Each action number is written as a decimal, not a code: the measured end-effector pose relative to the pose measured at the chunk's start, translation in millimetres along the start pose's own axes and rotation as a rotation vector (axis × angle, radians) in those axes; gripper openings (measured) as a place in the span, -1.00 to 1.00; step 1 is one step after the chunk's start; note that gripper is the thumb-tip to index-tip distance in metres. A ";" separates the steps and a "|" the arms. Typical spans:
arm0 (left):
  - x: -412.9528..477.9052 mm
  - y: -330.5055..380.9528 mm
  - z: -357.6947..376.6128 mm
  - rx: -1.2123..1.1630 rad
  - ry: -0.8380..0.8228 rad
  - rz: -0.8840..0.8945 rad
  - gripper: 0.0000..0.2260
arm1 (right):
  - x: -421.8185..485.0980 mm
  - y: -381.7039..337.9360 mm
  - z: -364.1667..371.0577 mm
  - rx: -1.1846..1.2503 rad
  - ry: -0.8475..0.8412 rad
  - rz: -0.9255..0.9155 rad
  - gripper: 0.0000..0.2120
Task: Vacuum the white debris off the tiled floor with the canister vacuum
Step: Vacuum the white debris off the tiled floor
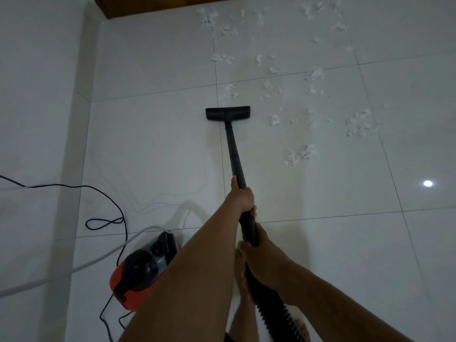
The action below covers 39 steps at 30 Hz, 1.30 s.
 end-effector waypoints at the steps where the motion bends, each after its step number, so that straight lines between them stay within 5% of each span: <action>1: 3.8 5.3 -3.5 -0.008 0.003 0.000 -0.38 | 4.4 -5.3 0.6 0.004 0.002 0.004 -0.46; 39: 55.4 126.9 -46.7 -0.073 0.027 -0.025 -0.39 | 61.5 -135.7 -28.3 -0.132 0.005 -0.023 -0.45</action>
Point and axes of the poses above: each hand's wrist, its own x-axis towards the middle knuckle, its own z-axis out of the palm, y = z × x, the point moved 6 cm from there along x, towards the middle knuckle, and after that the axes turned 3 degrees about x, right-handed, at the moved point
